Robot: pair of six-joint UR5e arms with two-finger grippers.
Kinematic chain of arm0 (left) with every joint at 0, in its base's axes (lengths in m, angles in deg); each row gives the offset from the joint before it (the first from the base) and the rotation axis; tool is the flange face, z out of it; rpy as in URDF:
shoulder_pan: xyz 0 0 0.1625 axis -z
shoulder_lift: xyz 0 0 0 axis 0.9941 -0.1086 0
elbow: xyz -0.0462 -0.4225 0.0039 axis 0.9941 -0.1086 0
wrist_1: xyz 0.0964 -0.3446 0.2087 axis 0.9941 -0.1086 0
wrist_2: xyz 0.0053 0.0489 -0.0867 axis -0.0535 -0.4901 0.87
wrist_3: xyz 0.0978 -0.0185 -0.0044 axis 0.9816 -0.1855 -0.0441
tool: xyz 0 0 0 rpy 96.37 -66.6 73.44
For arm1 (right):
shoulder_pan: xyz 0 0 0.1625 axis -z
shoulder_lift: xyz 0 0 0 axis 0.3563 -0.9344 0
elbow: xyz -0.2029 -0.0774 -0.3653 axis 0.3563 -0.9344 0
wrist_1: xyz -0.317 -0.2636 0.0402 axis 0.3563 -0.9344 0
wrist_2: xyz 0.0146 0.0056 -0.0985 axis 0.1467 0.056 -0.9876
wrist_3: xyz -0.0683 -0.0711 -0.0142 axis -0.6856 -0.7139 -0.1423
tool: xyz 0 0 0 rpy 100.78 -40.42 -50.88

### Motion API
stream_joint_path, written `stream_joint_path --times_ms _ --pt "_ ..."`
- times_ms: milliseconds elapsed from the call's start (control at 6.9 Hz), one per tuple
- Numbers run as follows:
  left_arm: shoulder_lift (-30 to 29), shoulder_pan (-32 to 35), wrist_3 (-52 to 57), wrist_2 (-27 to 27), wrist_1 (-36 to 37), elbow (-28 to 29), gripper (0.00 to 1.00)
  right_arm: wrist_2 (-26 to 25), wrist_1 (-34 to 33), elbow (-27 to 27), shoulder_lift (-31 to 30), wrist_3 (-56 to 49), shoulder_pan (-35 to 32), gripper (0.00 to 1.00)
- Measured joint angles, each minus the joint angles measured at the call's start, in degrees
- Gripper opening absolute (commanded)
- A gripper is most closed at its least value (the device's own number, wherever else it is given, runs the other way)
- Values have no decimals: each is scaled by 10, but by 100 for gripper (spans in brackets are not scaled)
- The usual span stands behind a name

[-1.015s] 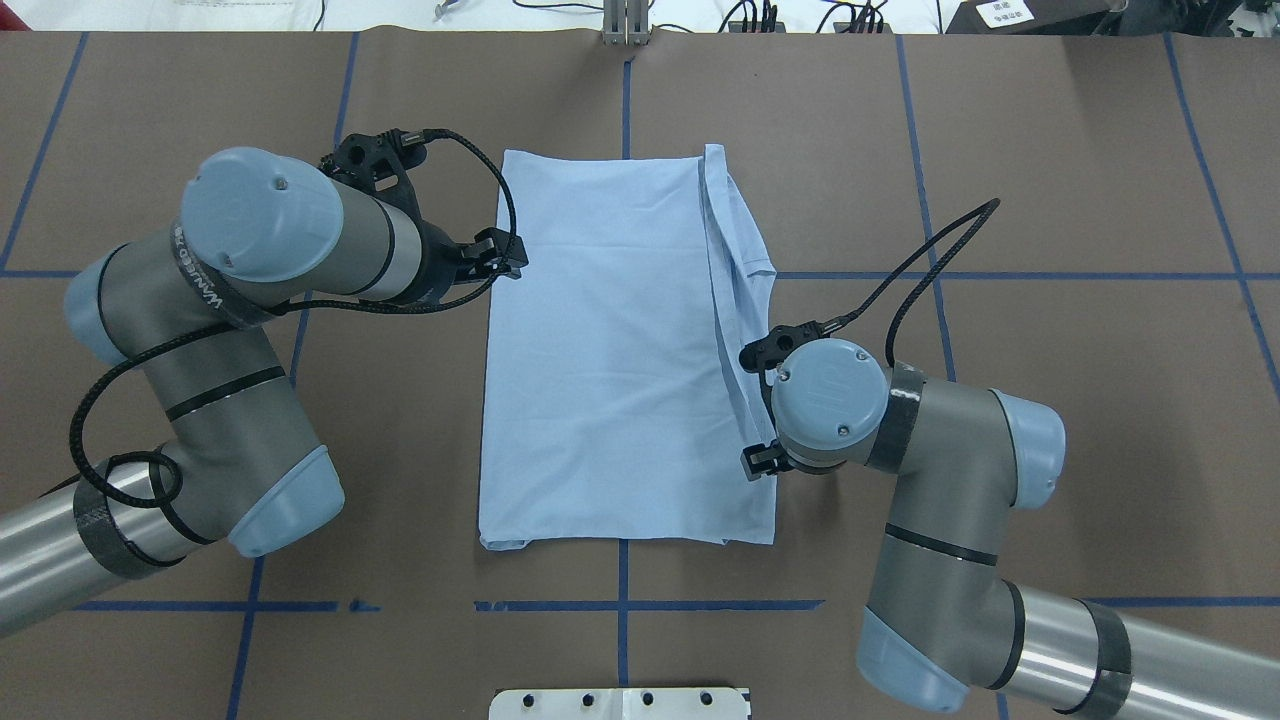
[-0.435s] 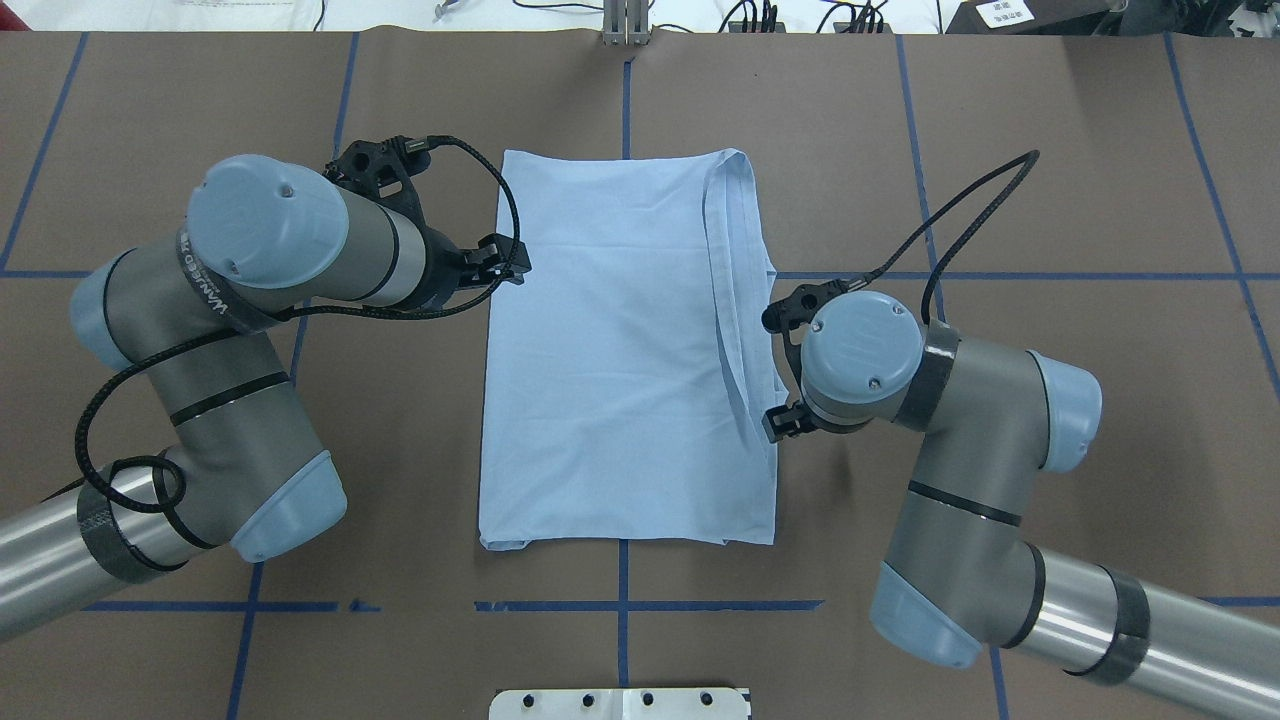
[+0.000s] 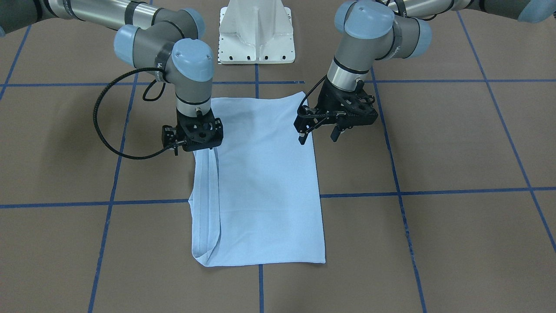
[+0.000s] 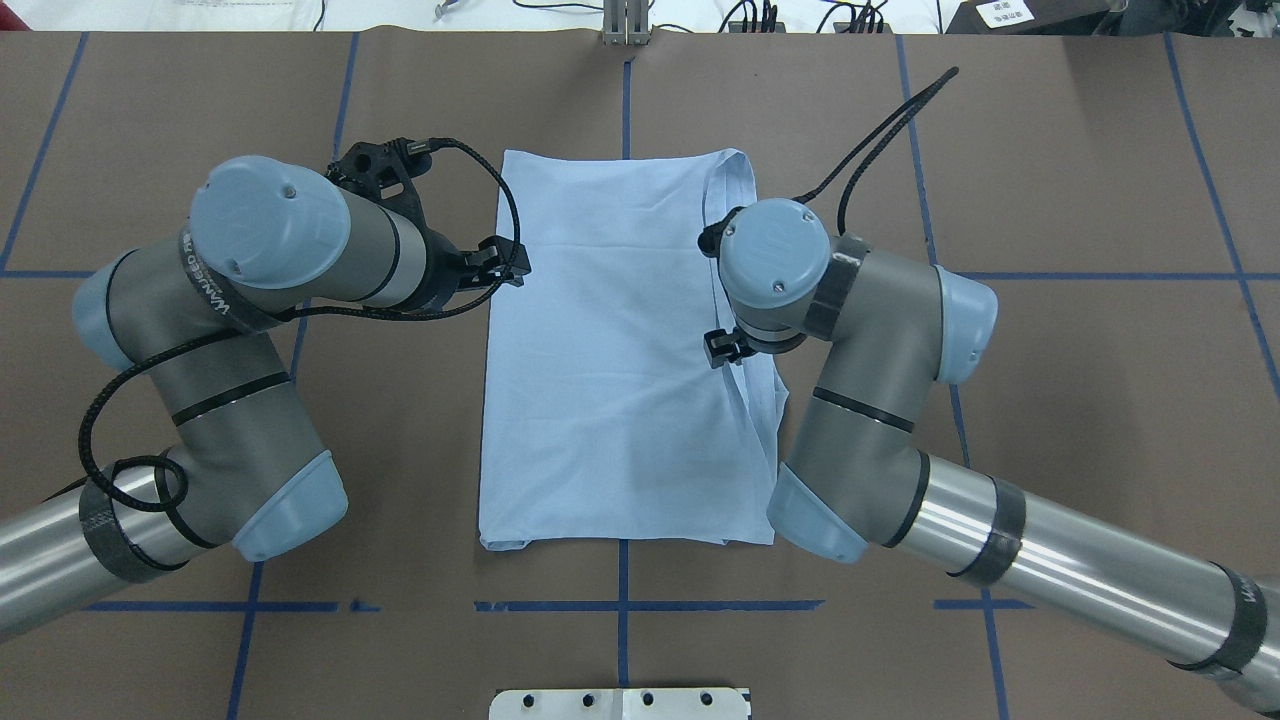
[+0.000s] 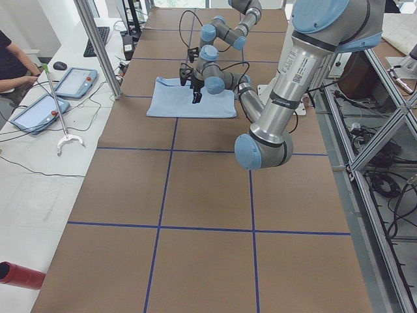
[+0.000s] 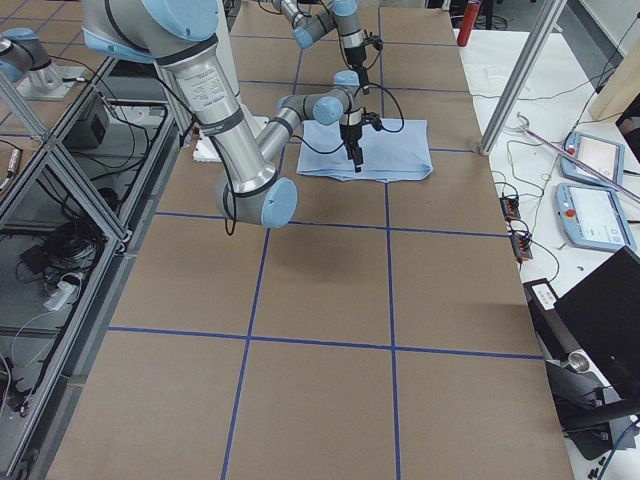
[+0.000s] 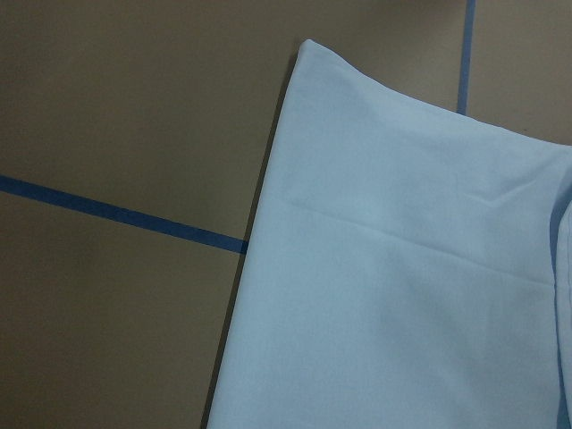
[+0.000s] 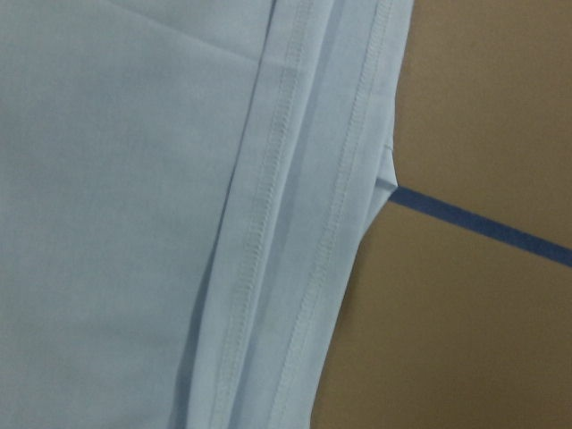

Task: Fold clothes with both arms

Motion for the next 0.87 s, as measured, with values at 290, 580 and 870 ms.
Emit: stream_joint_path --times_ms 290,580,870 --pt "0 0 0 0 0 1 100 1 9 -51 27 -3 -1 100" --pt "0 0 1 0 -1 1 100 1 12 -72 30 -3 1 100" --pt "0 0 1 0 -1 1 100 1 13 -74 30 -3 3 100"
